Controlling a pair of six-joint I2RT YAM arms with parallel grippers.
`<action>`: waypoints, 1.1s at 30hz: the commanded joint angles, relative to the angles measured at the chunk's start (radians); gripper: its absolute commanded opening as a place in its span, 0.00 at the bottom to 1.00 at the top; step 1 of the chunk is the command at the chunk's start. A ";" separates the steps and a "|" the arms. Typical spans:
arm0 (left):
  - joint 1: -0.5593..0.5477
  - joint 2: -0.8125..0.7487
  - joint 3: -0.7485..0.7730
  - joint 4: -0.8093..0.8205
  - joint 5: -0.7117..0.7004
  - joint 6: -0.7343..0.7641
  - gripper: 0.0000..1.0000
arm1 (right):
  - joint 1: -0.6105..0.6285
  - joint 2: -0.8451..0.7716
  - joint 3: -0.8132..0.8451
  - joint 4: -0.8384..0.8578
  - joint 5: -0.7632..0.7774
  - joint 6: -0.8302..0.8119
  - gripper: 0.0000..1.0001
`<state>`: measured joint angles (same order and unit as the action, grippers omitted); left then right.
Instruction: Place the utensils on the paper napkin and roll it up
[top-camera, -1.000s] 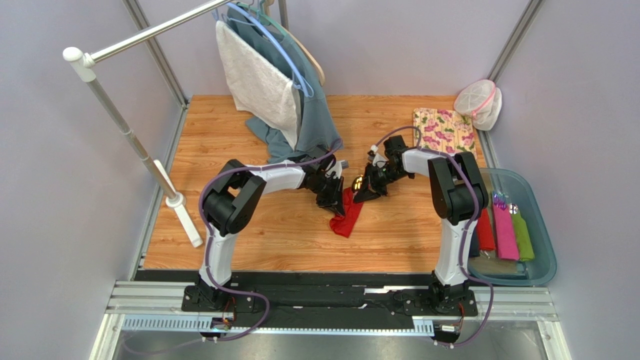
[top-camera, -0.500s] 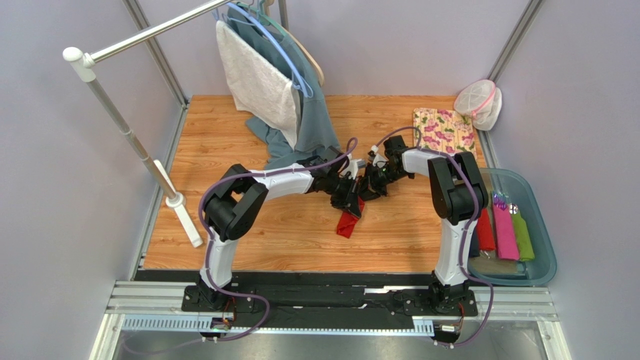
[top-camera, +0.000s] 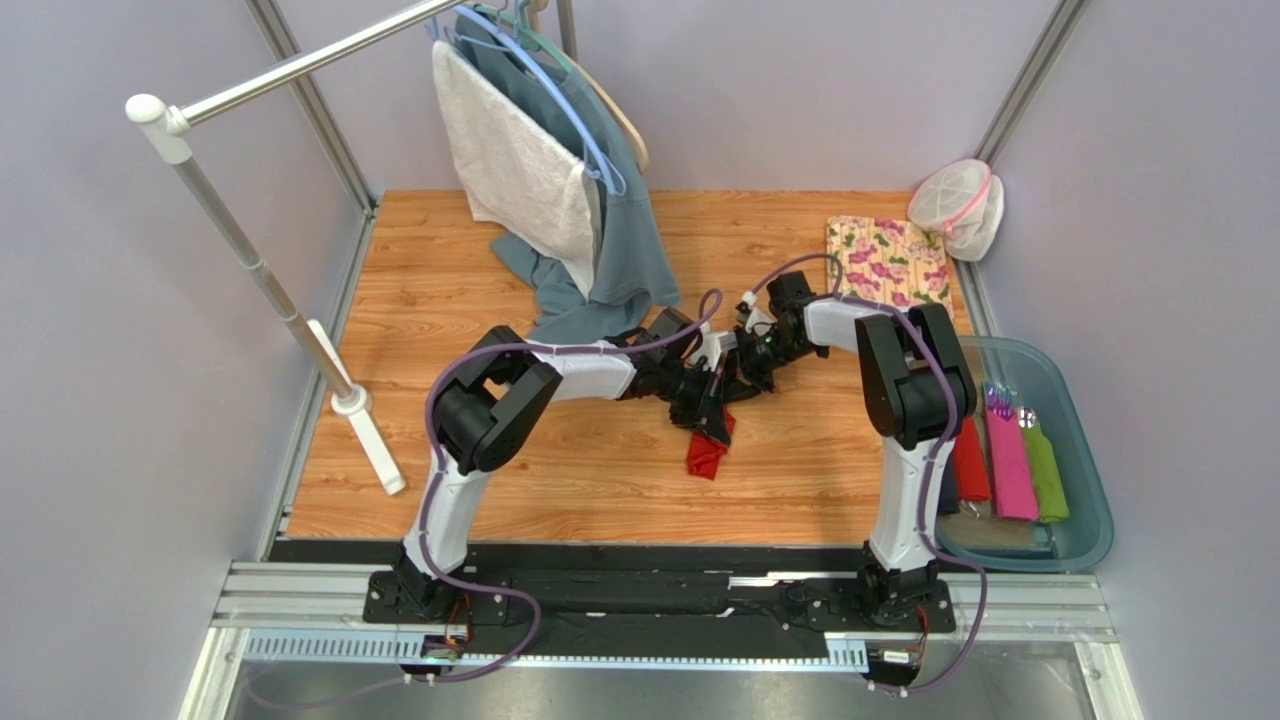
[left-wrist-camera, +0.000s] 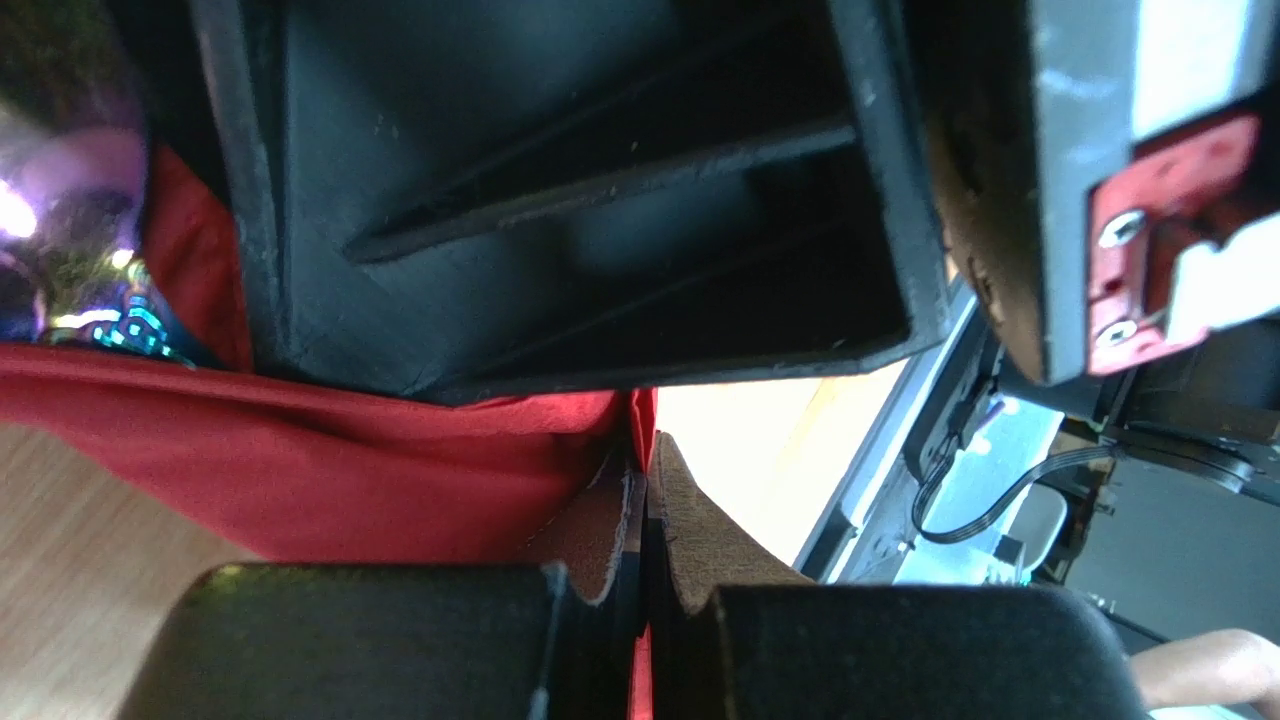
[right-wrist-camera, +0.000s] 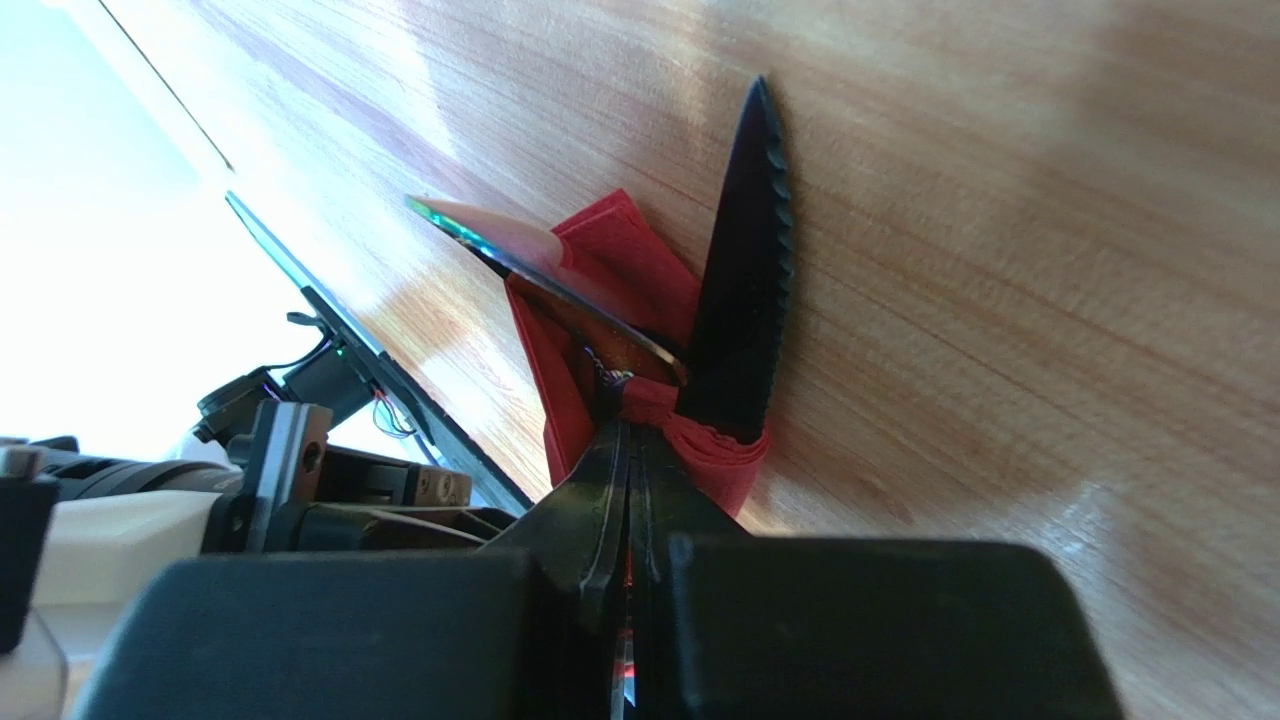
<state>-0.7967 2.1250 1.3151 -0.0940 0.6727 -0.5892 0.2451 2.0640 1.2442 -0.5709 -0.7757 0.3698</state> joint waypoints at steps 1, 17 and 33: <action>-0.015 0.023 -0.022 0.051 0.037 -0.003 0.01 | 0.002 0.058 -0.028 0.017 0.202 -0.045 0.00; 0.028 0.043 -0.036 0.014 0.018 0.037 0.04 | -0.063 -0.033 0.245 -0.328 0.125 -0.192 0.10; 0.022 0.055 0.026 -0.119 0.039 0.190 0.06 | -0.060 -0.039 0.189 -0.300 0.013 -0.186 0.12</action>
<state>-0.7738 2.1460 1.3228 -0.1181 0.7483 -0.4854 0.1810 2.0724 1.4525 -0.8658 -0.7082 0.2031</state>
